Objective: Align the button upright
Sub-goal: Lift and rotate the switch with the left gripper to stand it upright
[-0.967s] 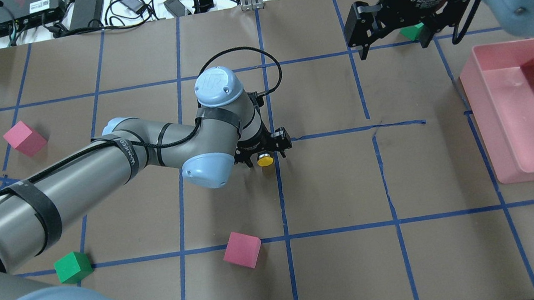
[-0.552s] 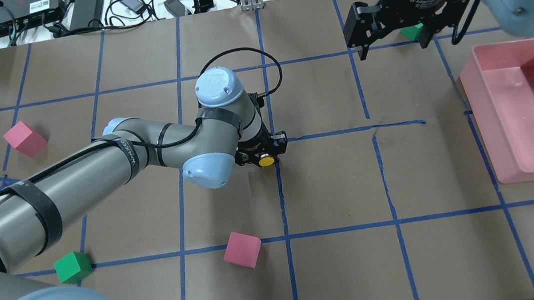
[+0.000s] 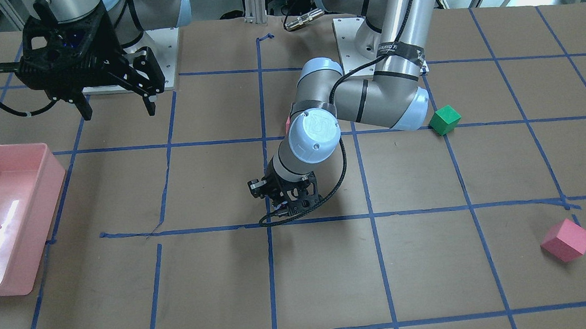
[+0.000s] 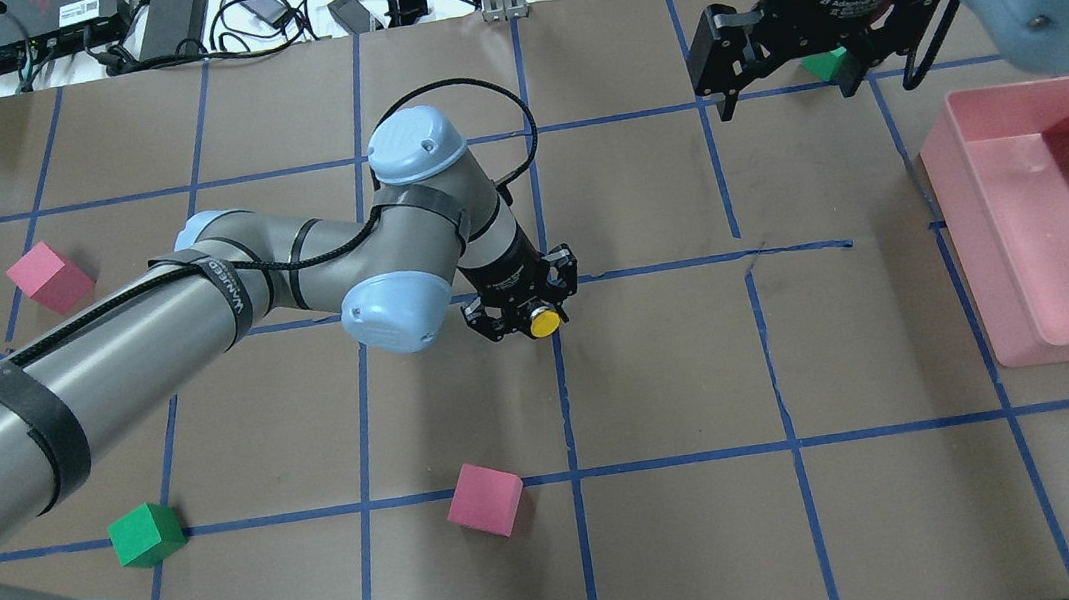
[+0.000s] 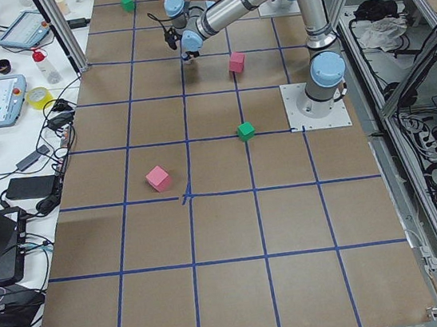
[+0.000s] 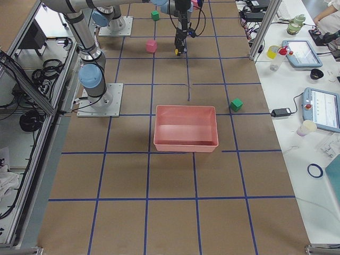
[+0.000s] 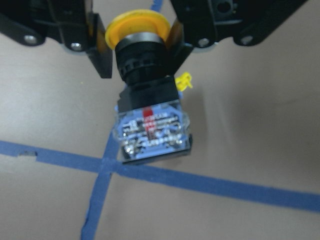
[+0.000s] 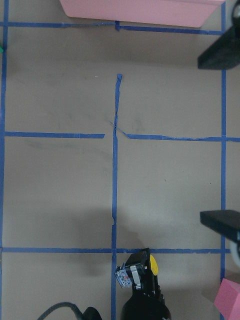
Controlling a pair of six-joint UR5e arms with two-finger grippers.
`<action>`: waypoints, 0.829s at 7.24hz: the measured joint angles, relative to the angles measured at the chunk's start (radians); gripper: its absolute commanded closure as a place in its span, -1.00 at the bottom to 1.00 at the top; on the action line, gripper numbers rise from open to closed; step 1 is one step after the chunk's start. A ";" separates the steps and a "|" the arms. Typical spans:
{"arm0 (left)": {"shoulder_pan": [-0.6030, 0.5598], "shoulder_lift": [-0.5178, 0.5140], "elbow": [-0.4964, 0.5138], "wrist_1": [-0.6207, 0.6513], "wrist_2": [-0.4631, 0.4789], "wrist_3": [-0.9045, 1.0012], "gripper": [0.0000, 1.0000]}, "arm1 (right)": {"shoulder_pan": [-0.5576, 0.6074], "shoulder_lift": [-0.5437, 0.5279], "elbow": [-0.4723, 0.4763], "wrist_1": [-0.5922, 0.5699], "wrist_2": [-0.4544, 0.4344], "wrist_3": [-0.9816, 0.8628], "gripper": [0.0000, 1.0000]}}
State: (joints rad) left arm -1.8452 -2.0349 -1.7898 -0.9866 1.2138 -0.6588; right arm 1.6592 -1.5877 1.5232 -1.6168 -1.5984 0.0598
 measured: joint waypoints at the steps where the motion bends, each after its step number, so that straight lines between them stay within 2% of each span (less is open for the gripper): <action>1: 0.036 0.000 0.001 -0.025 -0.115 -0.082 1.00 | 0.000 0.000 0.000 0.000 0.000 0.000 -1.00; 3: 0.114 -0.003 -0.012 -0.061 -0.357 -0.194 1.00 | 0.000 0.000 0.000 0.000 -0.001 -0.001 -1.00; 6: 0.218 -0.027 -0.072 -0.115 -0.692 -0.167 1.00 | -0.001 0.000 0.000 0.000 -0.002 -0.002 -1.00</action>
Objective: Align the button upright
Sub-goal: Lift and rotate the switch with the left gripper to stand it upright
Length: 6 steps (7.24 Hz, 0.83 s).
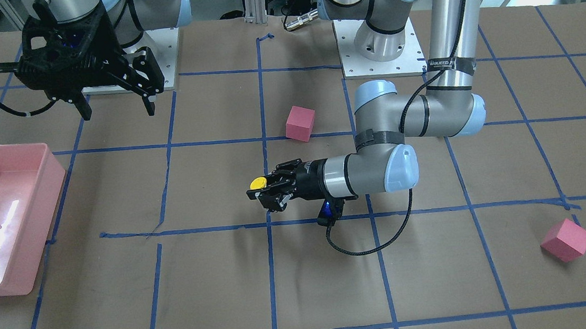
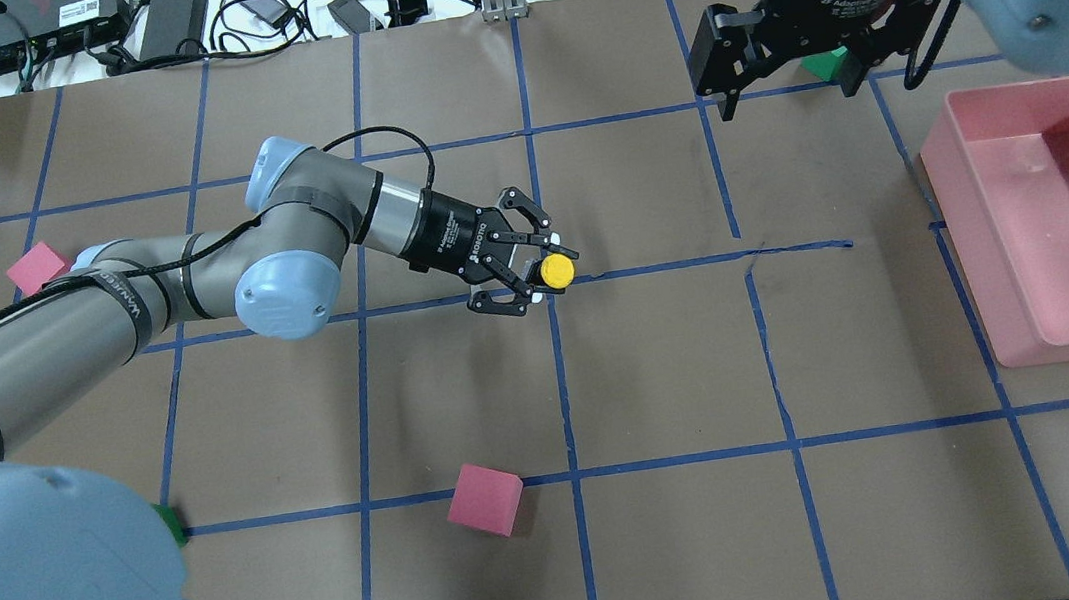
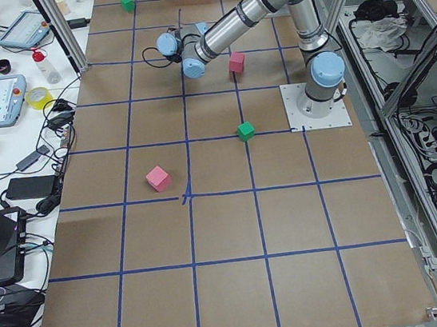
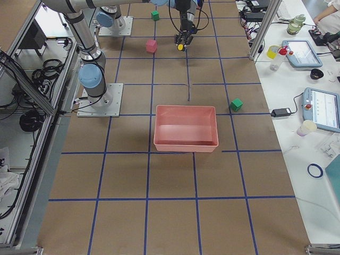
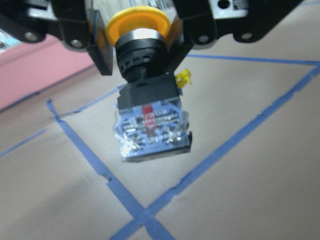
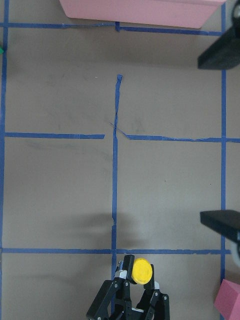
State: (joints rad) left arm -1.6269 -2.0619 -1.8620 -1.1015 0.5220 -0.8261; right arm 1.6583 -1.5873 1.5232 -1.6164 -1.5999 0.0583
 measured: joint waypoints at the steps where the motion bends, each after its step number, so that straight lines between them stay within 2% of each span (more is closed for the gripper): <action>1: 0.016 -0.011 -0.029 -0.025 -0.064 0.047 1.00 | 0.000 0.001 0.000 0.000 0.000 0.000 -1.00; 3: 0.024 -0.024 -0.055 -0.094 -0.122 0.092 1.00 | 0.000 0.002 0.000 0.000 0.000 0.000 -1.00; 6: 0.025 -0.057 -0.061 -0.137 -0.143 0.103 1.00 | 0.000 0.001 0.000 0.000 0.001 0.001 -1.00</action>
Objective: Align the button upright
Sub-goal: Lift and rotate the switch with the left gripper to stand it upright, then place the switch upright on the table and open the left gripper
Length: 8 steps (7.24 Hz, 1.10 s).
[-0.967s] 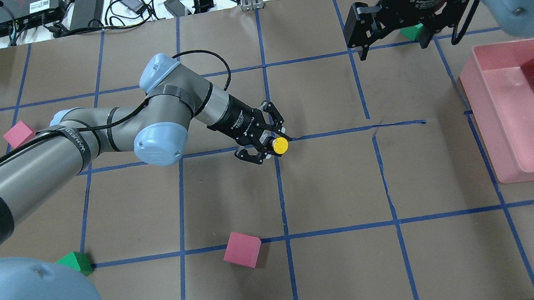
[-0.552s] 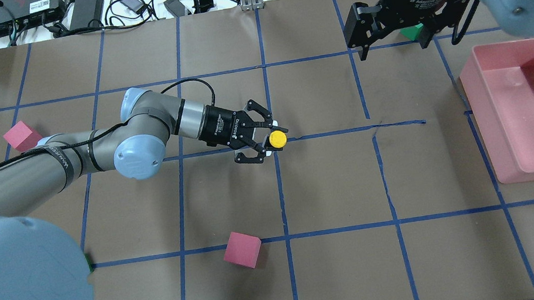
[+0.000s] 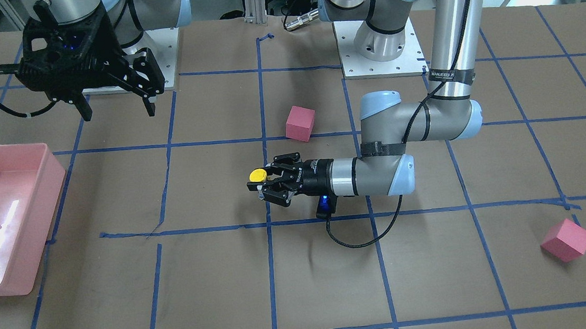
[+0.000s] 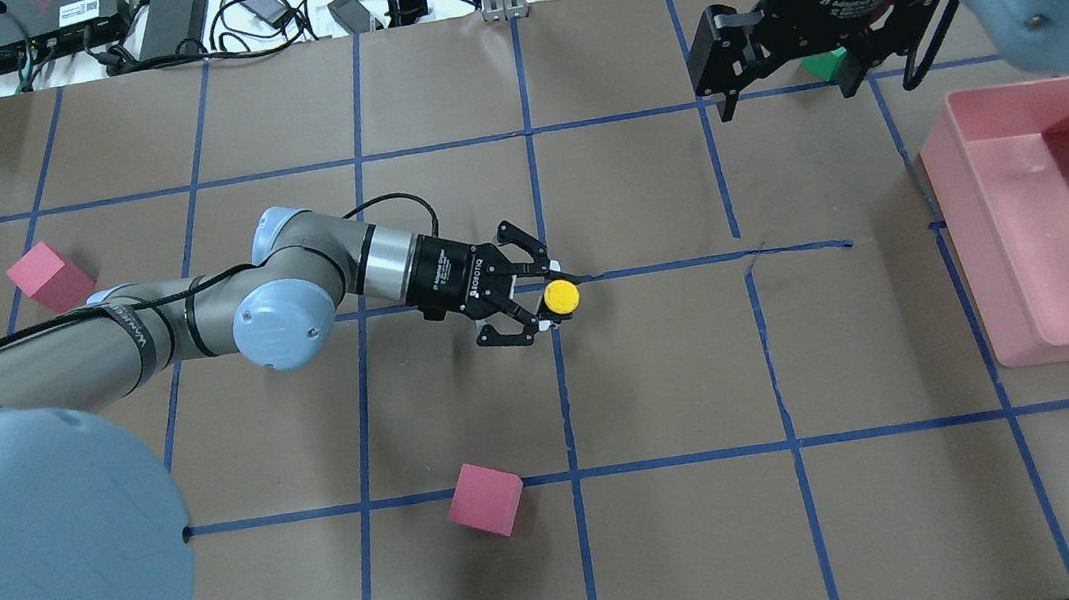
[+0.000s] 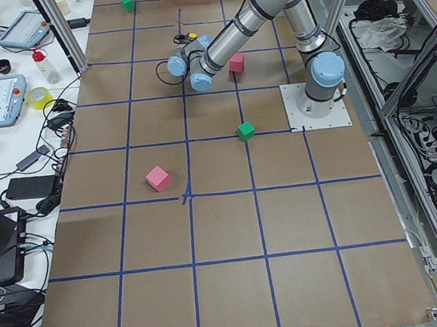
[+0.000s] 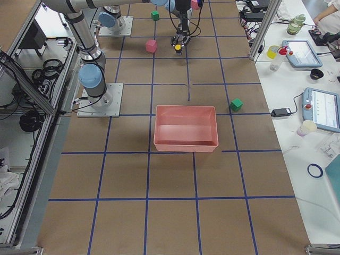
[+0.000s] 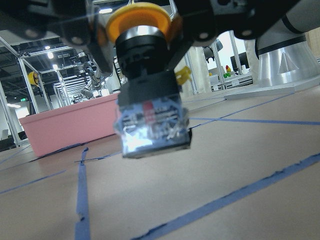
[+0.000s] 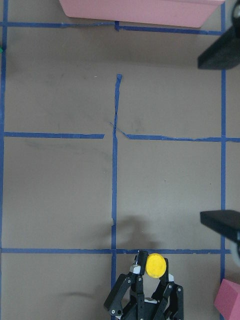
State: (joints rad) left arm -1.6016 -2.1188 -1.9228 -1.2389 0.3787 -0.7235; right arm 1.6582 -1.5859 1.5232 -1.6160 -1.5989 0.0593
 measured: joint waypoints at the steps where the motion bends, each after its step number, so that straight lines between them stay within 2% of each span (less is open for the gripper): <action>1: 0.000 -0.016 0.002 -0.002 -0.003 0.000 1.00 | 0.000 0.000 0.000 0.000 0.000 0.000 -1.00; 4: 0.000 -0.051 0.007 -0.003 -0.047 -0.003 0.98 | 0.000 0.001 0.000 0.000 -0.001 0.000 -1.00; 6: 0.000 -0.060 0.009 -0.002 -0.046 -0.002 0.48 | 0.000 0.001 0.000 0.000 0.000 0.001 -1.00; 7: 0.000 -0.064 0.010 -0.002 -0.044 -0.002 -0.07 | 0.000 0.001 0.000 0.000 0.000 0.001 -1.00; 8: 0.000 -0.066 0.013 -0.002 -0.043 -0.003 -0.30 | 0.000 0.001 0.000 0.000 0.000 0.000 -1.00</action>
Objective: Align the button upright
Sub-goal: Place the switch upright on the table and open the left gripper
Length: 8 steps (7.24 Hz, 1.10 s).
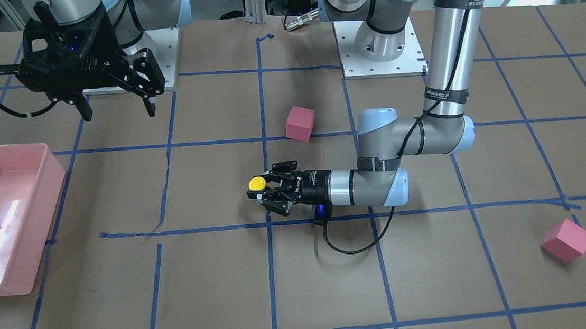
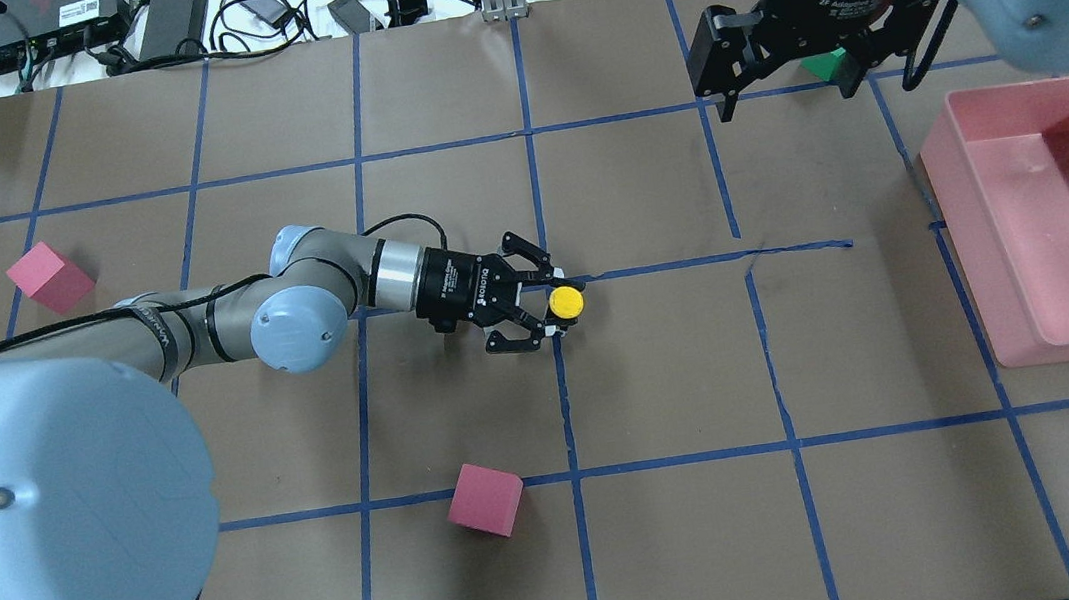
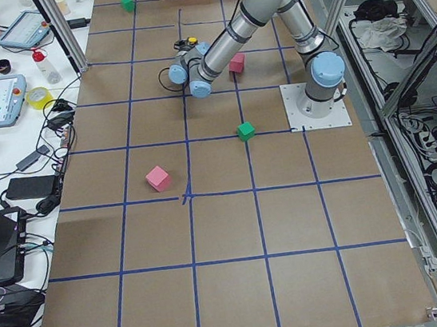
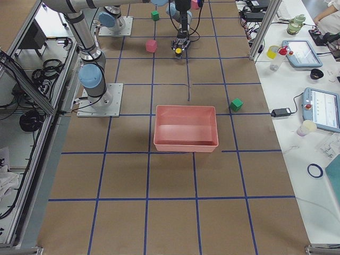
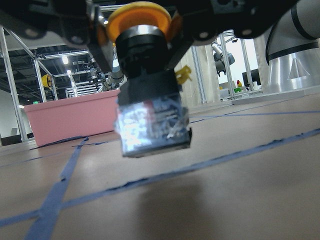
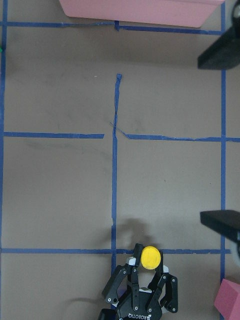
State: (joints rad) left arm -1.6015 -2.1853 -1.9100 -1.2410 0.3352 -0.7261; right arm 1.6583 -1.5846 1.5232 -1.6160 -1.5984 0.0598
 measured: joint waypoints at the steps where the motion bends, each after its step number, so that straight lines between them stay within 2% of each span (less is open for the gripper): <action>1: 0.000 -0.002 0.004 0.000 0.001 -0.002 -0.51 | 0.000 0.000 0.000 0.000 0.000 0.000 -1.00; 4: 0.000 0.002 0.021 -0.001 0.036 -0.021 -0.61 | 0.000 0.001 0.000 0.000 0.000 0.000 -1.00; 6: 0.000 0.032 0.079 0.005 0.157 -0.118 -0.78 | 0.000 0.001 0.000 0.000 0.000 0.001 -1.00; 8: 0.000 0.086 0.145 0.010 0.256 -0.240 -0.86 | 0.001 0.001 0.000 0.000 0.000 0.000 -1.00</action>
State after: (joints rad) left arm -1.6011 -2.0996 -1.7653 -1.2310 0.5915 -0.9657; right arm 1.6591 -1.5832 1.5232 -1.6157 -1.5984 0.0602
